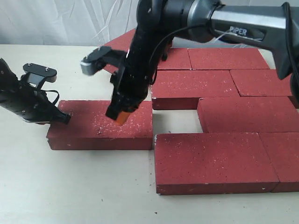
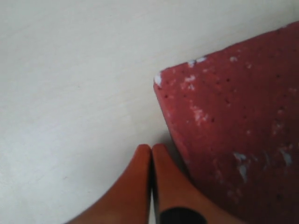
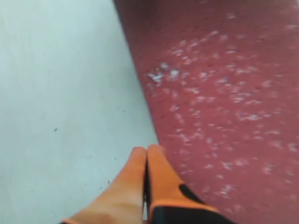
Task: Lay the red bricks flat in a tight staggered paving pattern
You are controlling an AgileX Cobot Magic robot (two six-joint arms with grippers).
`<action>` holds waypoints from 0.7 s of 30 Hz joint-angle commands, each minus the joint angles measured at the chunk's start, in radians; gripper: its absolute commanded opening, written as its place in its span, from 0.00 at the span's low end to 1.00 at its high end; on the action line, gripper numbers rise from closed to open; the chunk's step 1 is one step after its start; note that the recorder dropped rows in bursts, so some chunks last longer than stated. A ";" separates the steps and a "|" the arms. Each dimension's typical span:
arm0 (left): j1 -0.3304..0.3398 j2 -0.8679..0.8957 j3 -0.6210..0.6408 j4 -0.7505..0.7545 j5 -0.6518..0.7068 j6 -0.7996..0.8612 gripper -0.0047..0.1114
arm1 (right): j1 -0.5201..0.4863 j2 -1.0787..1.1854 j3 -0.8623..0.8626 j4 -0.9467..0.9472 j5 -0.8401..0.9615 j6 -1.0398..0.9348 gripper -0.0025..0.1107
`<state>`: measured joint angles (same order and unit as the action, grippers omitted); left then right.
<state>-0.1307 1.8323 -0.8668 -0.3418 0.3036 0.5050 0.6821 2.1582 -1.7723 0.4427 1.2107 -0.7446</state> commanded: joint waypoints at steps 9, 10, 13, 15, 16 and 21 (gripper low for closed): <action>0.005 -0.004 0.000 -0.002 0.009 0.001 0.04 | 0.111 0.000 0.108 -0.131 0.010 -0.048 0.01; 0.005 -0.004 0.000 -0.002 0.011 0.001 0.04 | 0.111 0.000 0.113 -0.139 0.010 -0.048 0.01; 0.005 -0.004 0.000 -0.002 0.013 0.001 0.04 | 0.111 0.010 0.113 -0.174 0.010 -0.048 0.01; 0.005 -0.004 0.000 -0.010 0.015 0.001 0.04 | 0.111 0.020 0.113 -0.206 0.010 -0.046 0.01; 0.005 -0.004 0.000 -0.010 0.017 0.001 0.04 | 0.111 0.023 0.113 -0.213 0.010 -0.046 0.01; 0.005 -0.004 0.000 -0.010 0.023 0.001 0.04 | 0.109 0.042 0.113 -0.279 -0.030 -0.008 0.01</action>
<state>-0.1307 1.8323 -0.8668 -0.3418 0.3212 0.5050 0.7927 2.2017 -1.6645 0.2024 1.1994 -0.7760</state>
